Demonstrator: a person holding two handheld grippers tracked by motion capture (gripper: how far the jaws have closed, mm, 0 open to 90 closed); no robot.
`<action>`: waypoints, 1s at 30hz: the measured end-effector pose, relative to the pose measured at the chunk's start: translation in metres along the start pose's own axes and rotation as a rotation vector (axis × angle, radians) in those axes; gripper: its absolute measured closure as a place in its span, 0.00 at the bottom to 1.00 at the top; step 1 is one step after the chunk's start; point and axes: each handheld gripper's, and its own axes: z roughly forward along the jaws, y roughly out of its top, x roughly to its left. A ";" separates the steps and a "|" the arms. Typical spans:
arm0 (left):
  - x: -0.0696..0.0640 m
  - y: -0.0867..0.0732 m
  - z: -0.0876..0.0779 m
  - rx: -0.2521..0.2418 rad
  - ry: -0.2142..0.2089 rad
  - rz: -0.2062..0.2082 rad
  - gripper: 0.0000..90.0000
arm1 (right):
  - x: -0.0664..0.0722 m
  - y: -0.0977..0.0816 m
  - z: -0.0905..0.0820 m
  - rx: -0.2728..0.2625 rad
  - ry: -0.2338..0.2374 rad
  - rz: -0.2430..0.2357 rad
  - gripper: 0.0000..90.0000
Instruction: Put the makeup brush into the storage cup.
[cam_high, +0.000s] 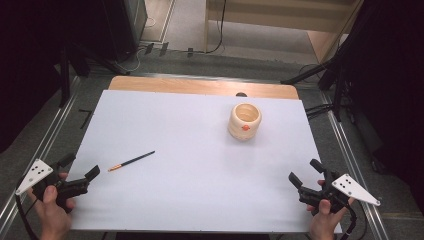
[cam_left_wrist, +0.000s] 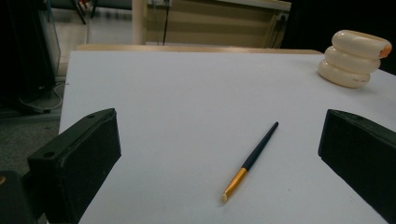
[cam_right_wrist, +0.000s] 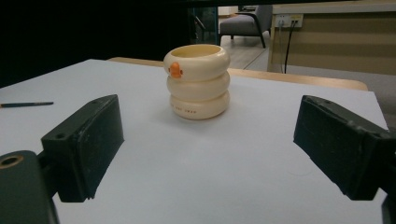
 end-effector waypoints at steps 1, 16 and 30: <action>0.000 0.000 0.000 0.006 0.005 -0.002 0.00 | 0.000 0.000 0.000 0.000 0.000 0.000 0.10; -0.012 0.014 0.011 0.067 -0.006 0.031 0.00 | 0.009 0.001 0.008 0.027 -0.005 -0.047 0.10; -0.019 0.037 0.034 0.183 -0.021 0.068 0.00 | 0.007 0.002 0.009 0.032 -0.003 -0.036 0.08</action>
